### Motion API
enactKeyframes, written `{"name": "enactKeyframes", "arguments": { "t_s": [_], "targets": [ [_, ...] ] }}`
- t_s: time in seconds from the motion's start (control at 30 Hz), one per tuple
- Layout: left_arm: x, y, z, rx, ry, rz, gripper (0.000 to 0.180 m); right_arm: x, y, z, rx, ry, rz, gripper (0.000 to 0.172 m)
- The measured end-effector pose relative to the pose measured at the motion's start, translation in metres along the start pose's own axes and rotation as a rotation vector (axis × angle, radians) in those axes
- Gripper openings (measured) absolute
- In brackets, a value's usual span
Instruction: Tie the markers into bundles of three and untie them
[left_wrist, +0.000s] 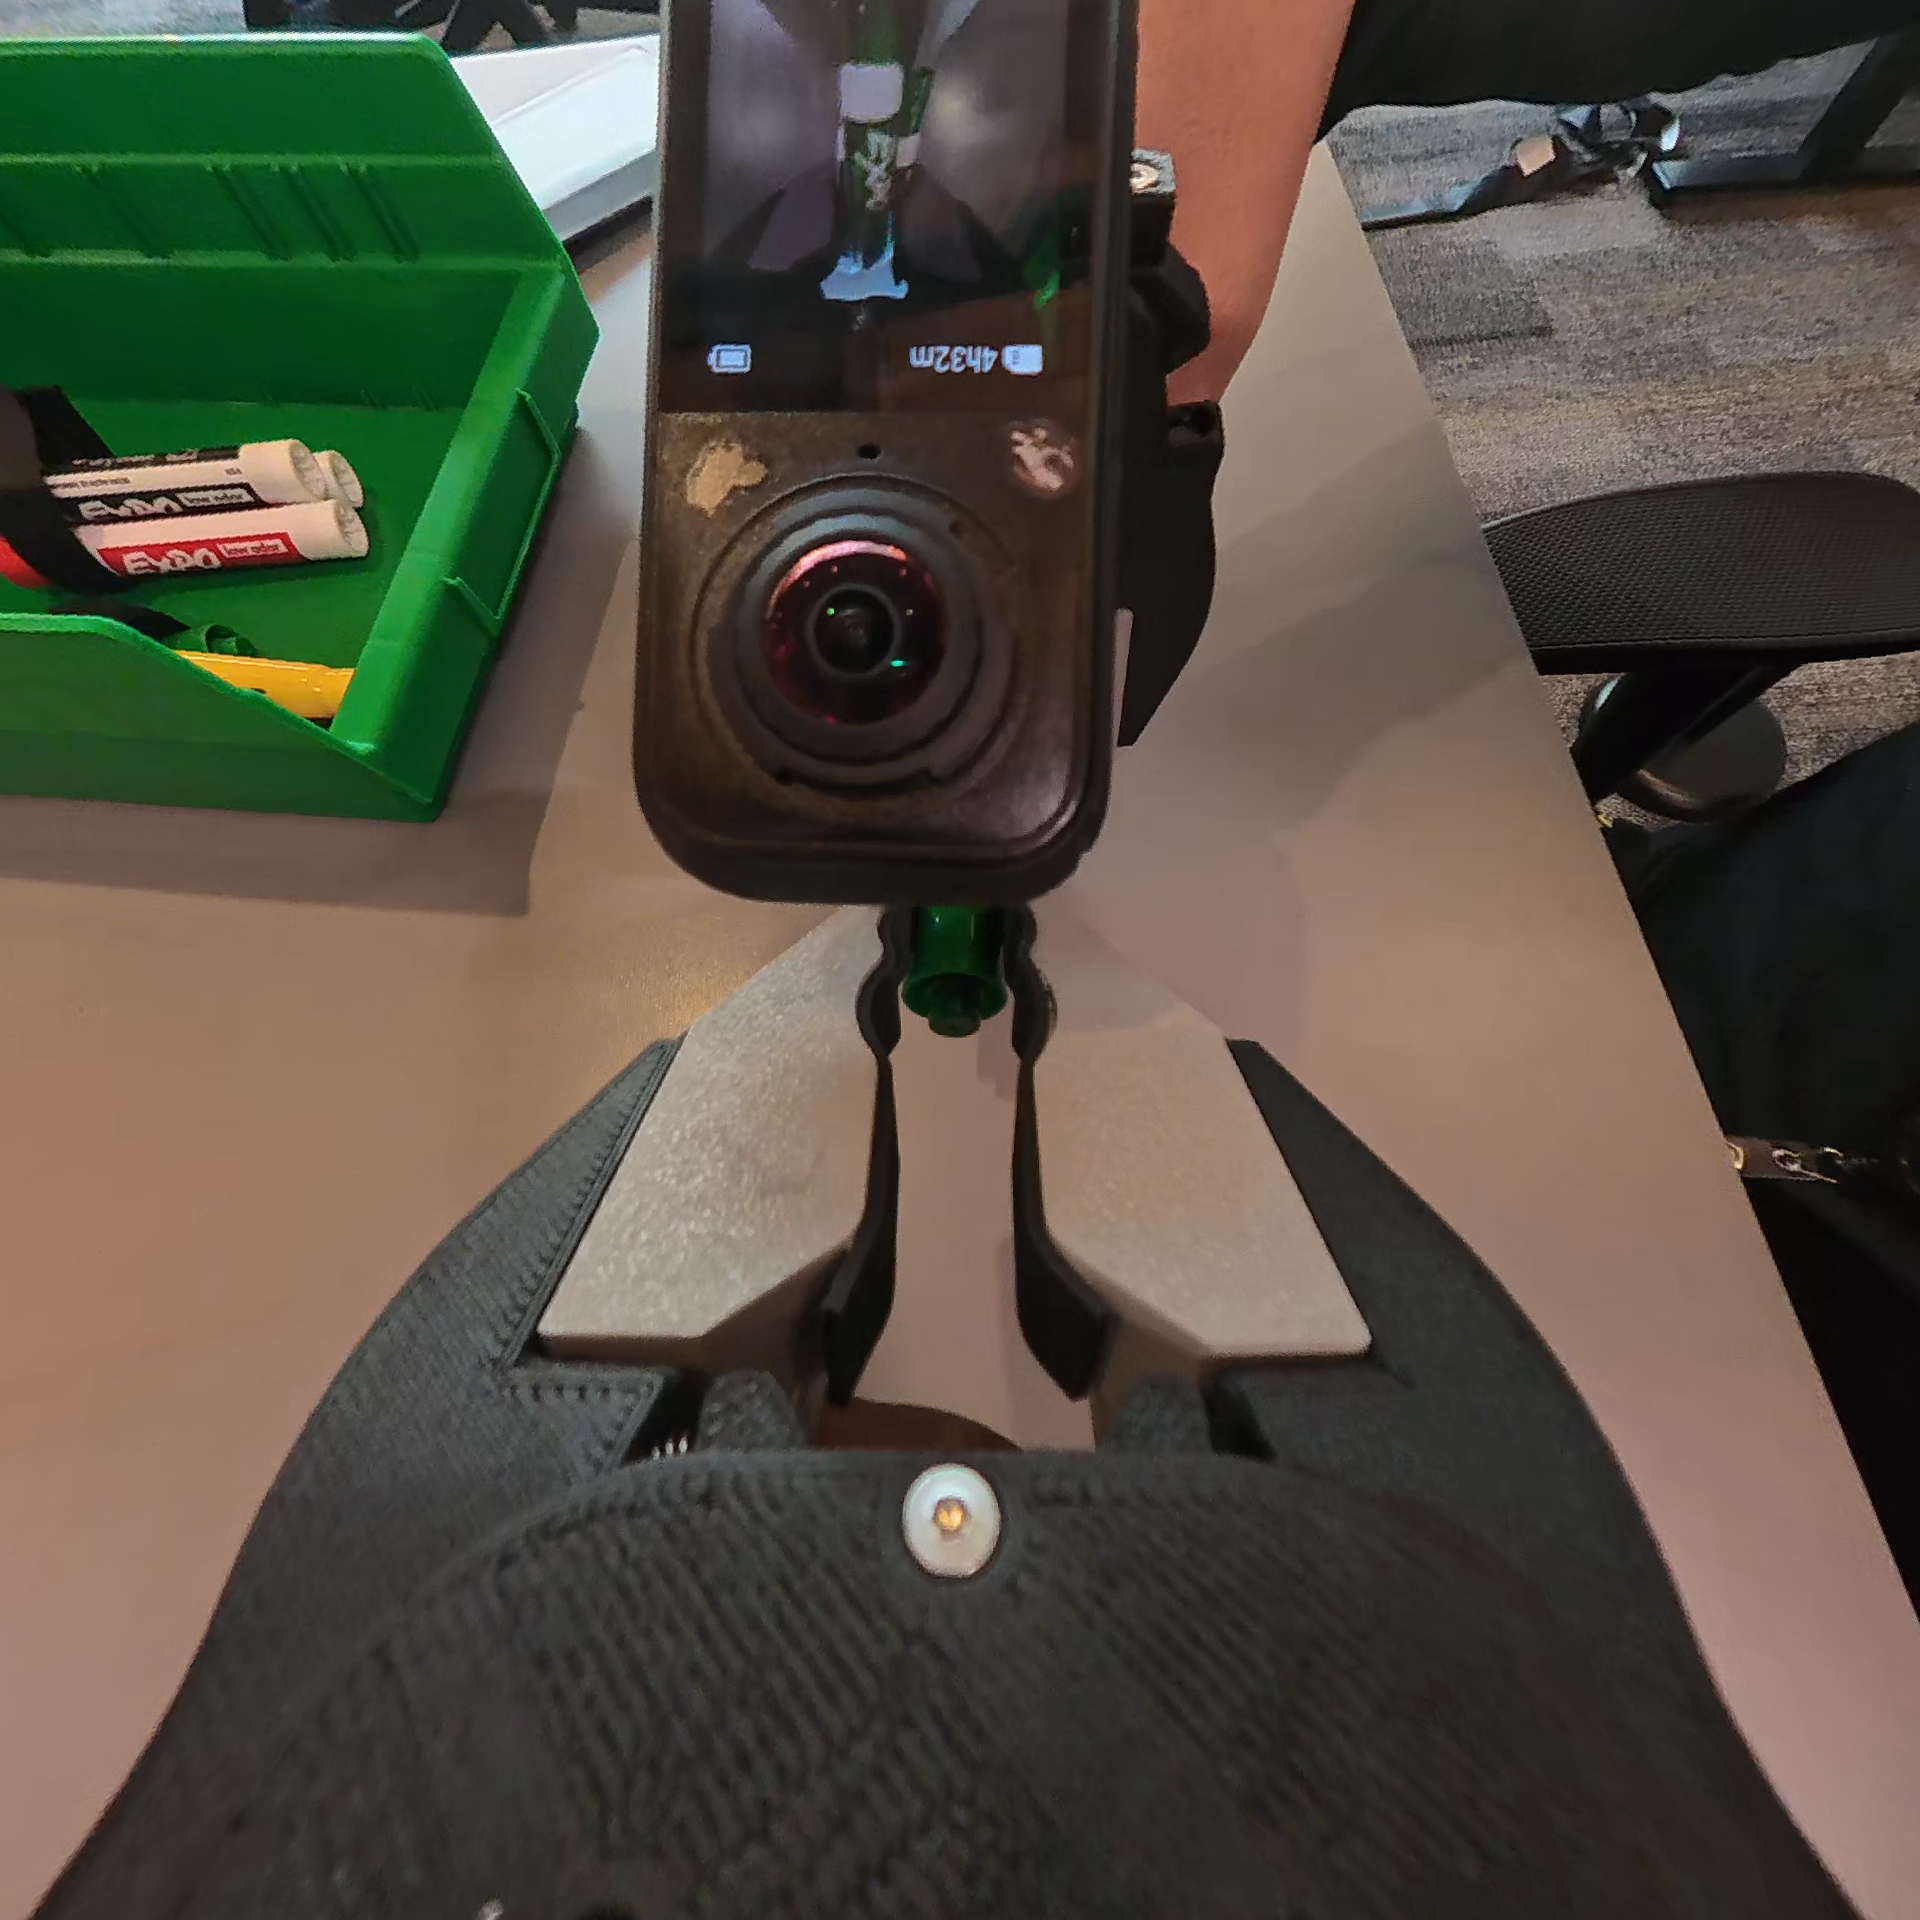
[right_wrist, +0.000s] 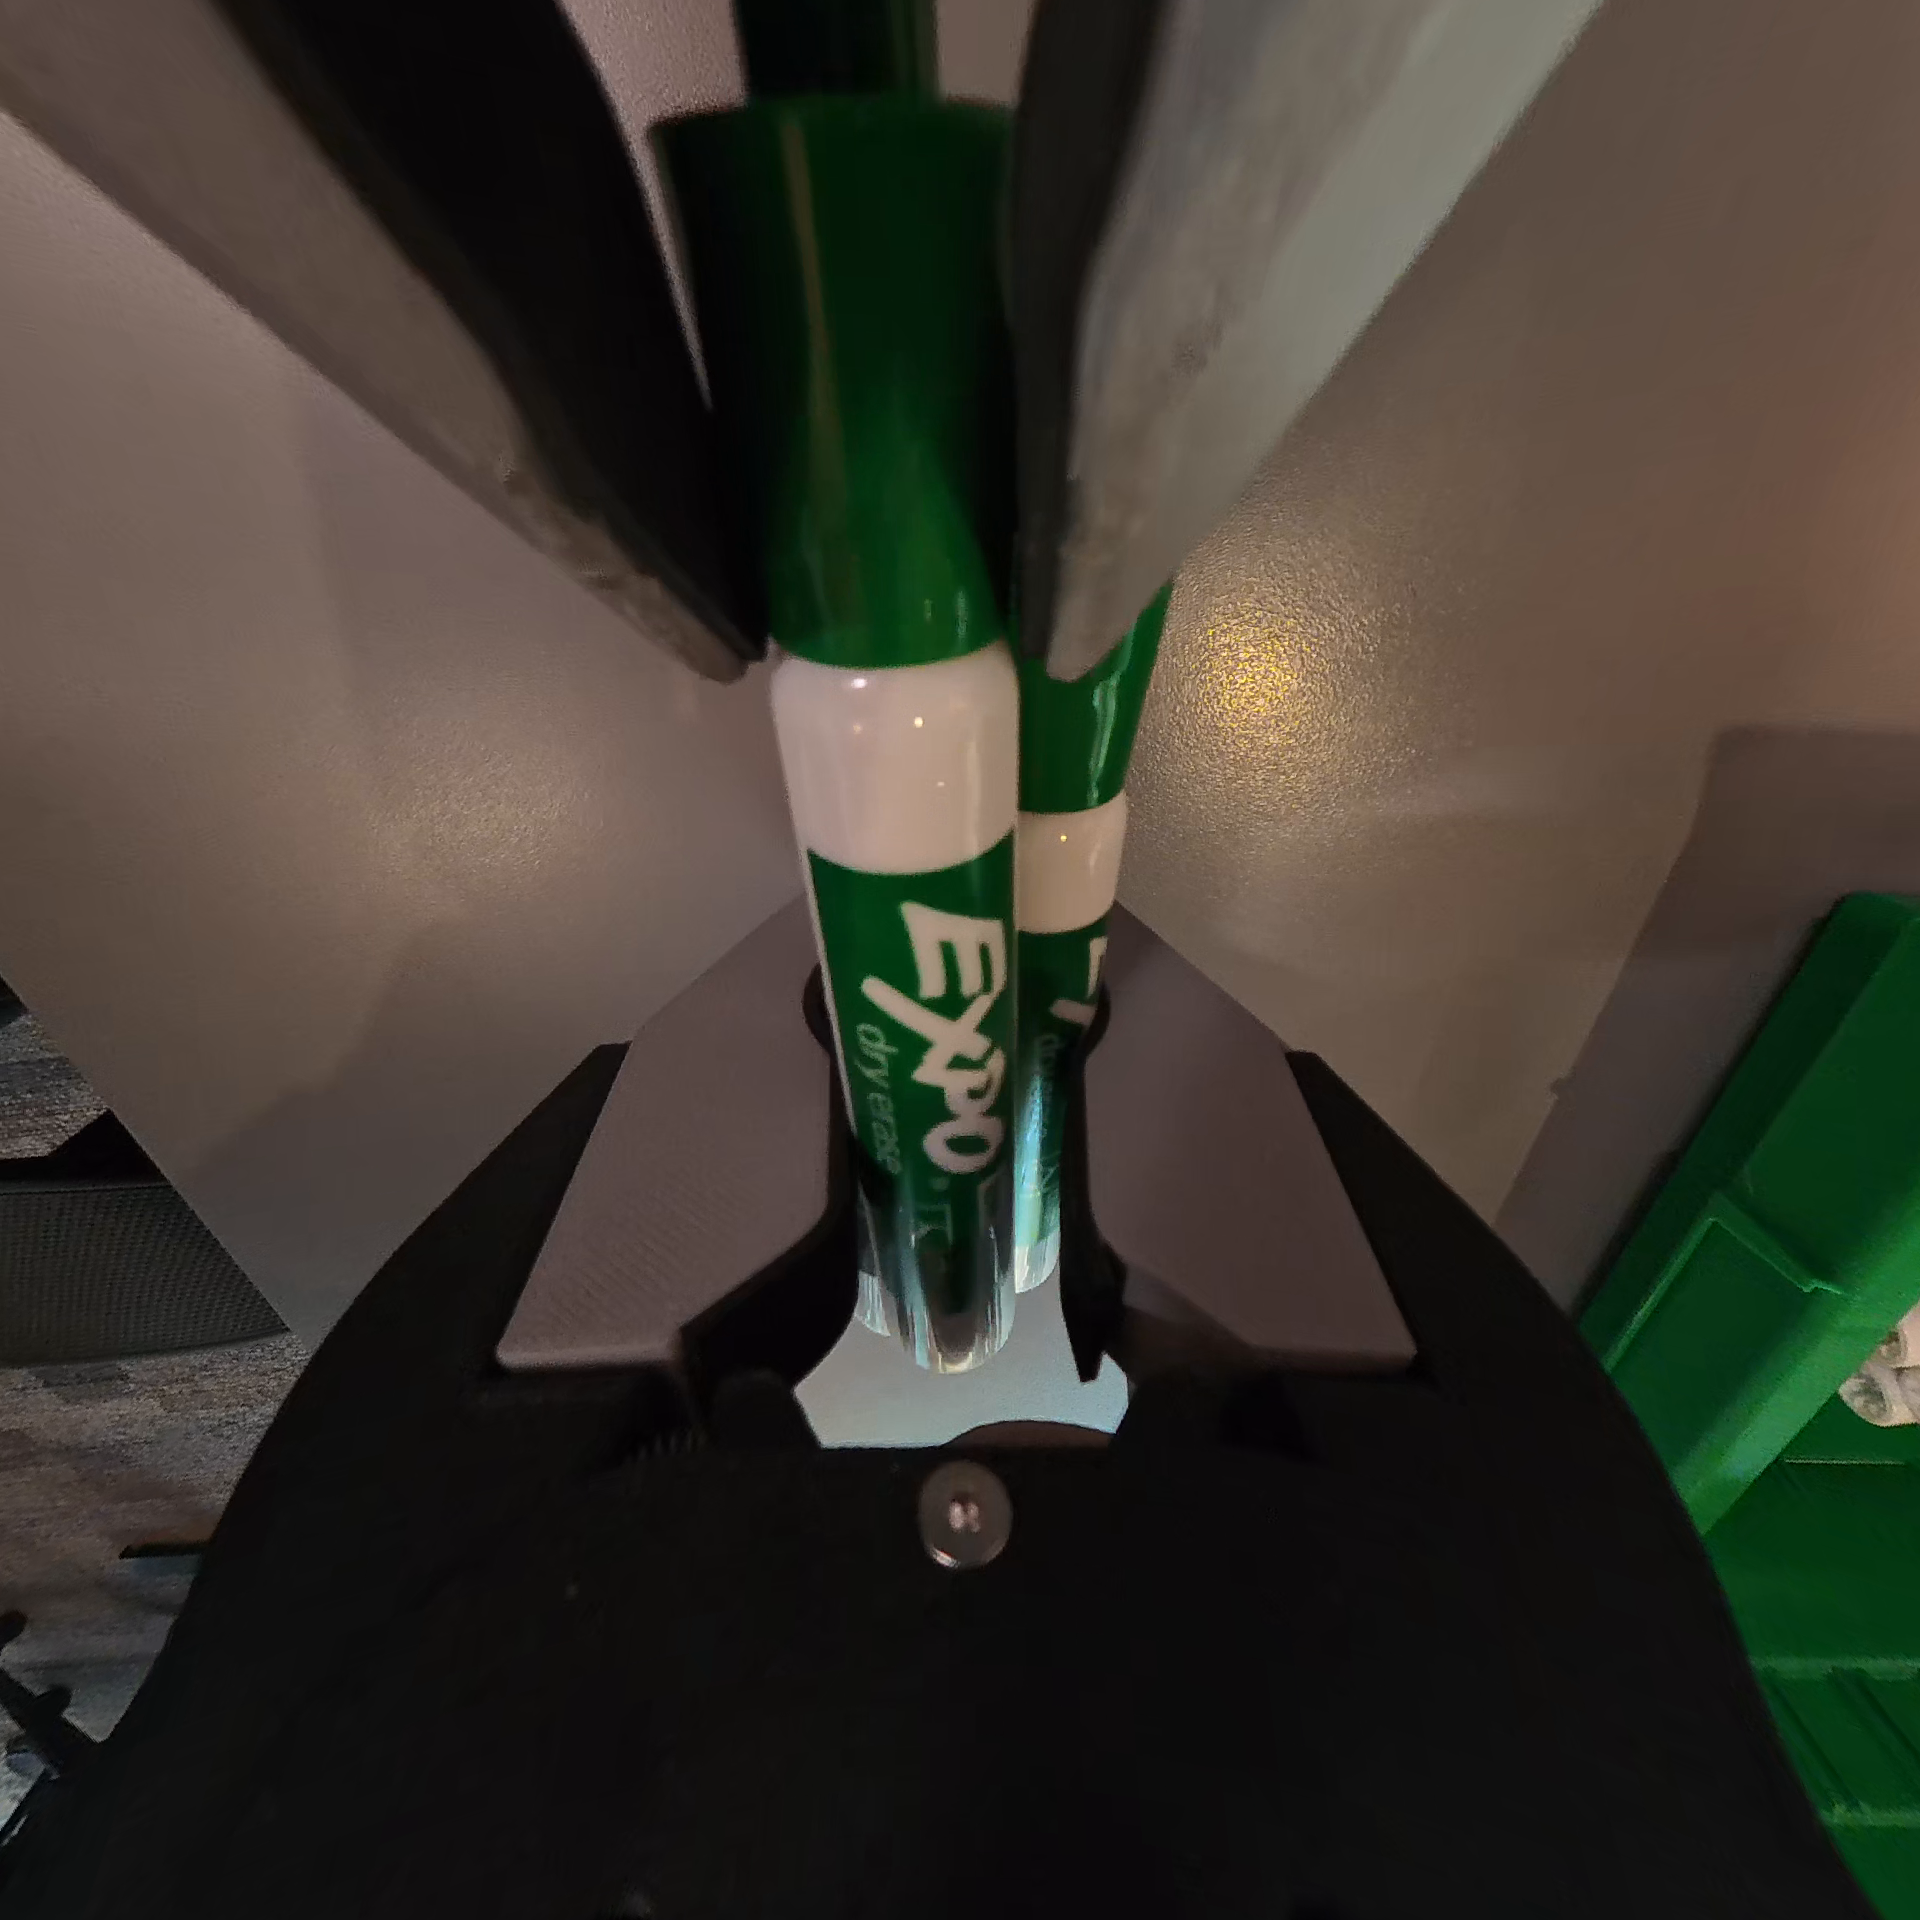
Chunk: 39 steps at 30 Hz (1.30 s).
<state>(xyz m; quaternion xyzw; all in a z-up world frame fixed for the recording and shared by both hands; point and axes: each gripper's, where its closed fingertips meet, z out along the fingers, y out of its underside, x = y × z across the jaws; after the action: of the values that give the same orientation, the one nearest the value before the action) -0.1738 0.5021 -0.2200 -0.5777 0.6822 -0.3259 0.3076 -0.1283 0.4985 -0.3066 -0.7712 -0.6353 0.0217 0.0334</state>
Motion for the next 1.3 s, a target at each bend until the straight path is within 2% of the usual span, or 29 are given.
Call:
{"name": "enactKeyframes", "arguments": {
  "t_s": [0.9,1.03,1.3],
  "targets": [
    [-0.002,-0.001,0.013,-0.006,-0.008,-0.010,0.014,0.000,0.000,0.000,0.001,0.000,-0.003,0.037],
    [-0.001,-0.005,0.010,0.006,-0.003,-0.020,0.028,0.000,-0.001,0.000,0.005,0.000,-0.001,0.037],
    [-0.006,-0.011,-0.005,0.039,-0.018,-0.027,0.031,0.000,-0.001,0.000,0.005,0.000,0.001,0.037]
  ]
}}
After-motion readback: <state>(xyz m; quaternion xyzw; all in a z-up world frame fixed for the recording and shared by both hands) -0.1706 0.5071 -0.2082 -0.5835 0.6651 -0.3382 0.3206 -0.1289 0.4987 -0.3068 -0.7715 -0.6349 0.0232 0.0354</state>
